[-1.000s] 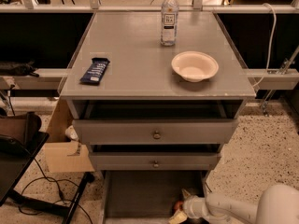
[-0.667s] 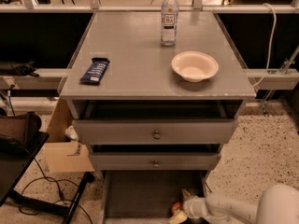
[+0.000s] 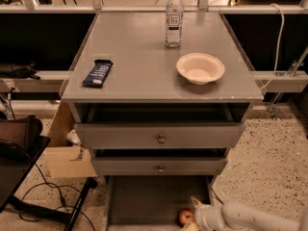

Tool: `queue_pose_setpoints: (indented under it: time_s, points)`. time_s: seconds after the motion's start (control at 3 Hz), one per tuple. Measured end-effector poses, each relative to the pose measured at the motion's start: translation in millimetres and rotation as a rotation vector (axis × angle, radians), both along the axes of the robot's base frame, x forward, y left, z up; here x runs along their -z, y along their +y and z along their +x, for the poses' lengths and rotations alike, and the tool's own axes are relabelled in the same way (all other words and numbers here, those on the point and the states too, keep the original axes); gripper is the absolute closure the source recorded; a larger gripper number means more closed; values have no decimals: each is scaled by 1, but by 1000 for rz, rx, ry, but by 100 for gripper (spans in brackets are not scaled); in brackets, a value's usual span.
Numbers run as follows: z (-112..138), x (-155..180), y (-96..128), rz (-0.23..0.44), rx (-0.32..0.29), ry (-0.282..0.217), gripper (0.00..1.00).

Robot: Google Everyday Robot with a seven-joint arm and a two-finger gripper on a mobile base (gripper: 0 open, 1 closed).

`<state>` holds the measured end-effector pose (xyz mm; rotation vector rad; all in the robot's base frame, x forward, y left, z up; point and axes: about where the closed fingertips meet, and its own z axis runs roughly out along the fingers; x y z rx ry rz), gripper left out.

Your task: Place apple into bottom drawer

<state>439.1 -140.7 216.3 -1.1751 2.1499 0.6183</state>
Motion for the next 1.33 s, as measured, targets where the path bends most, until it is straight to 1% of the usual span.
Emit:
queue_pose_setpoints:
  time_s: [0.33, 0.67, 1.0, 1.33]
  points:
    - [-36, -84, -18, -30, 34, -14, 0]
    - [-63, -138, -21, -86, 31, 3, 0]
    - [-84, -182, -18, -216, 117, 98, 0]
    - [-96, -211, -32, -333, 240, 153, 0]
